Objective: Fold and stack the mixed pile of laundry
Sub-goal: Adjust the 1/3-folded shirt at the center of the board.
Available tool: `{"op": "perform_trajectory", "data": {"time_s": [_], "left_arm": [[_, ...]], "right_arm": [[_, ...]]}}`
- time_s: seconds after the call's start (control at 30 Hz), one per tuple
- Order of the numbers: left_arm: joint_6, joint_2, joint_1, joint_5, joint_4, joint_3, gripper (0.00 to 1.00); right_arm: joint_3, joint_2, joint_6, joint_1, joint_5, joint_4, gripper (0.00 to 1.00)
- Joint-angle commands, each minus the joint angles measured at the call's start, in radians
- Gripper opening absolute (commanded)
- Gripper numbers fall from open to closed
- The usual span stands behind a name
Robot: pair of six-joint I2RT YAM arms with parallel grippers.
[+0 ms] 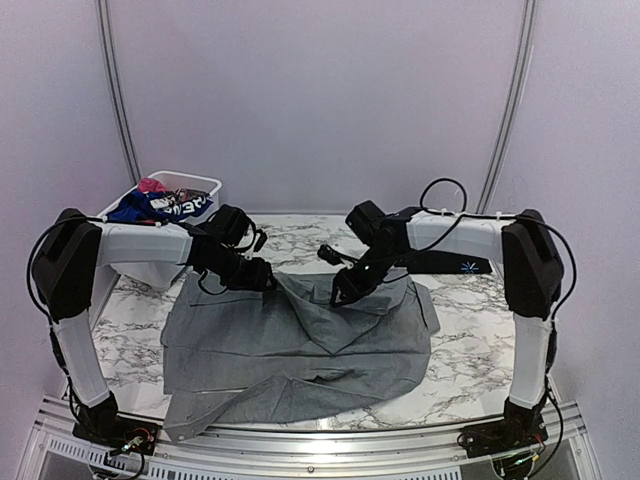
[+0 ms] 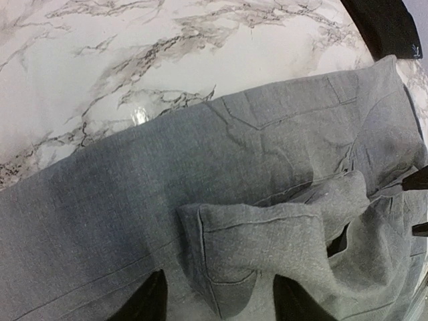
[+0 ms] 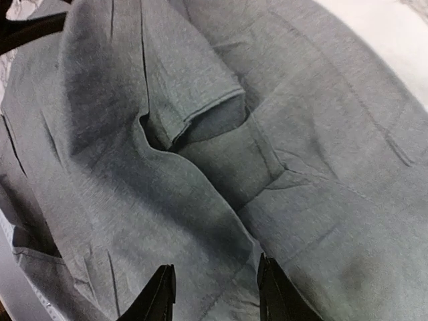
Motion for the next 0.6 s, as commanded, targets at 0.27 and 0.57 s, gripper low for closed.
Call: {"op": "perform_trajectory", "data": {"time_s": [0.27, 0.57], "left_arm": [[0.000, -0.014, 0.000, -0.019, -0.032, -0.037, 0.67], [0.022, 0.002, 0.000, -0.024, -0.034, -0.040, 0.67]], "right_arm": [[0.141, 0.138, -0.087, 0.050, 0.183, -0.067, 0.34], [0.177, 0.150, -0.092, 0.052, 0.219, -0.064, 0.34]]}}
